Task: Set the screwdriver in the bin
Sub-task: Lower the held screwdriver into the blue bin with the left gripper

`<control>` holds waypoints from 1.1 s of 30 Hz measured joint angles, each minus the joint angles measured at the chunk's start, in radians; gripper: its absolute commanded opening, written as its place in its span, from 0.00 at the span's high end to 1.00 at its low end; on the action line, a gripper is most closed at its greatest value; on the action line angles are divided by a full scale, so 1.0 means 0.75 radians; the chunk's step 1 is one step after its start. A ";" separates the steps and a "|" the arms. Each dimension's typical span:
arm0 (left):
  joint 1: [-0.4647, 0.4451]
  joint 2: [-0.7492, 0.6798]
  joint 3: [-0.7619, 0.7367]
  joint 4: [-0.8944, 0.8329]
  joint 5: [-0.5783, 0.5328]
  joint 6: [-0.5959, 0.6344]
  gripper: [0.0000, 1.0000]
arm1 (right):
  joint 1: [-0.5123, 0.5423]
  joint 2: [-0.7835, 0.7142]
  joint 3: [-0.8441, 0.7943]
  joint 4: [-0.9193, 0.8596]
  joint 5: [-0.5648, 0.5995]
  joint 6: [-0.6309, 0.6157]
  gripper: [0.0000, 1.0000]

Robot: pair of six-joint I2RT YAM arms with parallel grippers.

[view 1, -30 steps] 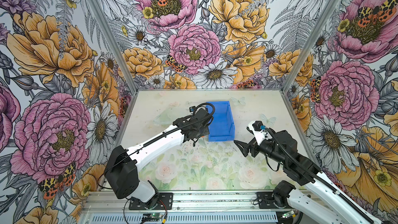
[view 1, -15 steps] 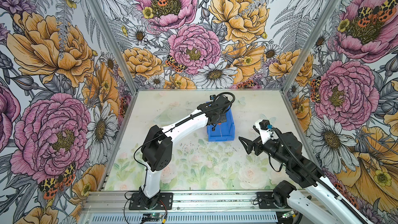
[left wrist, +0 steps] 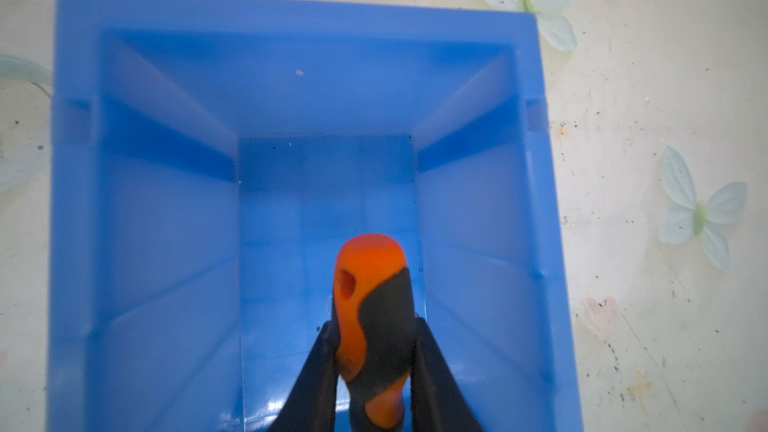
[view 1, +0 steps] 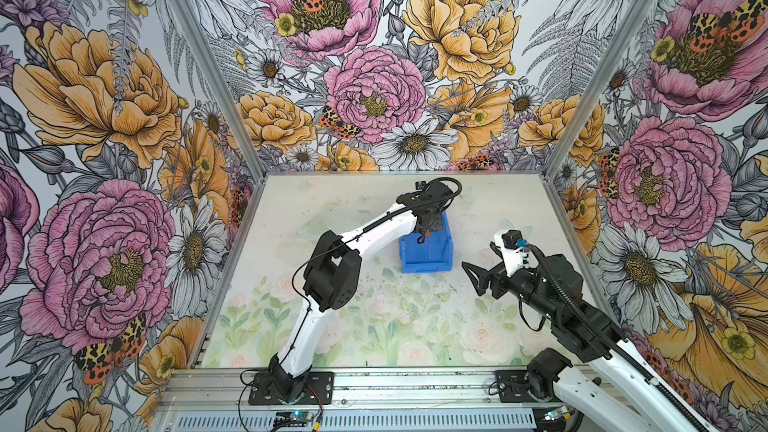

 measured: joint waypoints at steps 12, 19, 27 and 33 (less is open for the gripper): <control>0.025 0.128 0.031 -0.013 0.002 0.001 1.00 | -0.015 0.020 0.000 -0.013 0.015 0.000 0.00; 0.028 0.217 0.069 -0.019 0.003 -0.003 1.00 | -0.032 0.020 0.000 -0.015 0.043 -0.002 0.01; 0.038 0.255 0.075 -0.021 0.004 -0.003 0.97 | -0.044 0.018 0.000 -0.016 0.061 -0.011 0.00; 0.042 0.257 0.076 -0.020 0.008 -0.003 0.93 | -0.066 0.011 0.000 -0.027 0.080 -0.031 0.00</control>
